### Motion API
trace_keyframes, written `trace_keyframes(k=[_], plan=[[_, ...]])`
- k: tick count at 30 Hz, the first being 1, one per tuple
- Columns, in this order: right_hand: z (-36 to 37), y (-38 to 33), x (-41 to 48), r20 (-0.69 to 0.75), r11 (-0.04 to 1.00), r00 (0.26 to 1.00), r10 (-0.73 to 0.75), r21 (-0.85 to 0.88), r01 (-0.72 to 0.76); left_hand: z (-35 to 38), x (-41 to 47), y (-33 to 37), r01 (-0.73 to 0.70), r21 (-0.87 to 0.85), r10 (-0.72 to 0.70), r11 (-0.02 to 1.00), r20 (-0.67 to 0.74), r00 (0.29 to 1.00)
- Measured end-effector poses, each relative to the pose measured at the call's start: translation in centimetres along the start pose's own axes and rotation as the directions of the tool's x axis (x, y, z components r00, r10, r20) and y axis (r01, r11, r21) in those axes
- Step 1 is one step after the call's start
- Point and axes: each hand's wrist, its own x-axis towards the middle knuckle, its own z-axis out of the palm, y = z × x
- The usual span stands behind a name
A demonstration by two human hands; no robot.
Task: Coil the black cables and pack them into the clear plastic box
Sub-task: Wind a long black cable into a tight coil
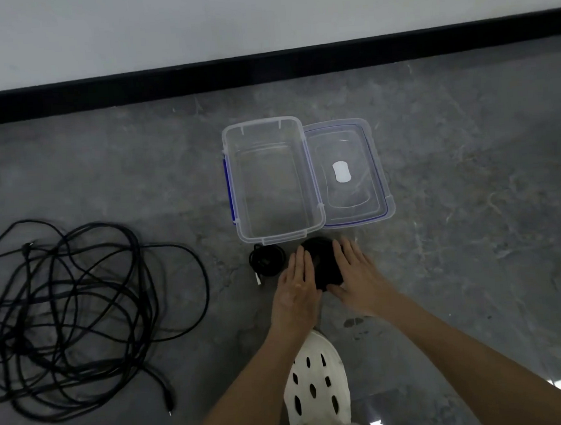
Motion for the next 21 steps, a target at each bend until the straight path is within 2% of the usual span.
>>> trace_keyframes(k=[10,15,21], plan=[[-3.6,-1.7,-0.5,0.049,0.995,0.999,-0.012,-0.101,0.017,-4.0,-1.6,-1.7,-0.027,0.011,0.027,1.000,-0.081,0.996],[-6.4,-3.0,-0.6,0.001,0.981,0.996,-0.093,-0.172,0.092,-6.6,-3.0,-3.1,0.021,-0.013,-0.022,1.000,-0.101,0.995],[-10.0,-7.9,-0.6,-0.091,0.971,0.971,-0.220,-0.120,0.209,-11.0,-4.4,-6.0,0.059,-0.112,-0.078,0.992,-0.168,0.983]])
